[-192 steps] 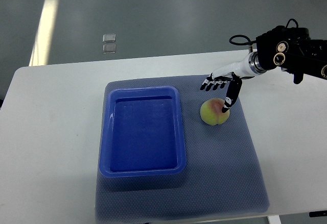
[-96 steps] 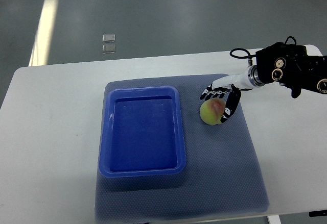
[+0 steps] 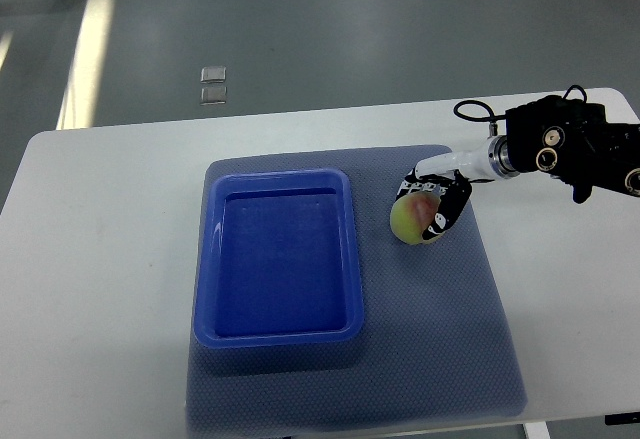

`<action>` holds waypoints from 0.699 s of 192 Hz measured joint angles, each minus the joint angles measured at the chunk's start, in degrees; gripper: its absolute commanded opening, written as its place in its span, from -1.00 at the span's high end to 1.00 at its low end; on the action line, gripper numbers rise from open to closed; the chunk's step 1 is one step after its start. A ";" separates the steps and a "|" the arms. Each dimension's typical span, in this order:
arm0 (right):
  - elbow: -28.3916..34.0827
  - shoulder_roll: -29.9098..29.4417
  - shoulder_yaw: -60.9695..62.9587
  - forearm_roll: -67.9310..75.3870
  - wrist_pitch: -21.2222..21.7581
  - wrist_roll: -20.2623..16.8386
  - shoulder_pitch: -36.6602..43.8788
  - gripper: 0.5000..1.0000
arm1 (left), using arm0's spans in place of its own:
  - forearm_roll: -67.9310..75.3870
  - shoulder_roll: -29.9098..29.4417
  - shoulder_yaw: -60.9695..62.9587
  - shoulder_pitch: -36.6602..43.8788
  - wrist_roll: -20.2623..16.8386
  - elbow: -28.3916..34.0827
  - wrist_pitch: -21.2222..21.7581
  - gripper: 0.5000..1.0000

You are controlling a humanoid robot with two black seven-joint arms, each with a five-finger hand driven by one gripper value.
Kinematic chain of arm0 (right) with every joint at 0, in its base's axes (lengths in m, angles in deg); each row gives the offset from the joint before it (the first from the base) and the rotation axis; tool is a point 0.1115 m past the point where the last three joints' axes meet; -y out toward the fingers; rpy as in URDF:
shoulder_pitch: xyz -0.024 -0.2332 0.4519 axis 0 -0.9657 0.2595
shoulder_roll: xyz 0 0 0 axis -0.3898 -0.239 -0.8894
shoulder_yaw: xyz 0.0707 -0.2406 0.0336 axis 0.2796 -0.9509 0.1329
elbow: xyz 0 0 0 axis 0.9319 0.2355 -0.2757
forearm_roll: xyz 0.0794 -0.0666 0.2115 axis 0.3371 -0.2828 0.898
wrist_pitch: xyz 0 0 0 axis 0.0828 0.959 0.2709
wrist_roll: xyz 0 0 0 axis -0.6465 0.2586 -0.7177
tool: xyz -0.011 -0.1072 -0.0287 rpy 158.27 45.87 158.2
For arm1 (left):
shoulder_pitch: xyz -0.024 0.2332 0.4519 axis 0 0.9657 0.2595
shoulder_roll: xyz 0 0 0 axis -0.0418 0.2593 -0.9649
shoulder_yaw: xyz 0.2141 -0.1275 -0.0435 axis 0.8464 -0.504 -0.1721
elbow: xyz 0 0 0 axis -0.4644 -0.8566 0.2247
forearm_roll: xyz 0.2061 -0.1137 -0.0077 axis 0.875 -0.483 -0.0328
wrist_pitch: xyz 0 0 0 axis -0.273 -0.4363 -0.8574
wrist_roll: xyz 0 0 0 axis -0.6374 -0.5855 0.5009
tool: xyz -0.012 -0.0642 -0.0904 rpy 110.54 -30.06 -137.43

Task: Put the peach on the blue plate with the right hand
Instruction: 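Lift the peach up off the mat with the right hand, then carry the peach over the blue tray and lower it inside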

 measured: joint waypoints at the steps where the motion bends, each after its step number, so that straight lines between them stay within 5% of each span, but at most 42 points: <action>1: 0.19 0.23 0.13 0.08 0.12 0.01 0.34 1.00 | 0.00 0.00 0.00 0.00 0.00 0.00 0.00 -1.00; 80: 13.75 17.16 1.32 12.23 9.82 -0.14 23.11 1.00 | 0.10 0.00 0.00 -0.05 0.00 -0.68 -0.03 -1.00; 134: 14.23 9.77 0.94 16.49 3.38 -0.33 24.68 1.00 | 0.09 0.00 0.03 -0.05 0.00 -0.63 -0.03 -1.00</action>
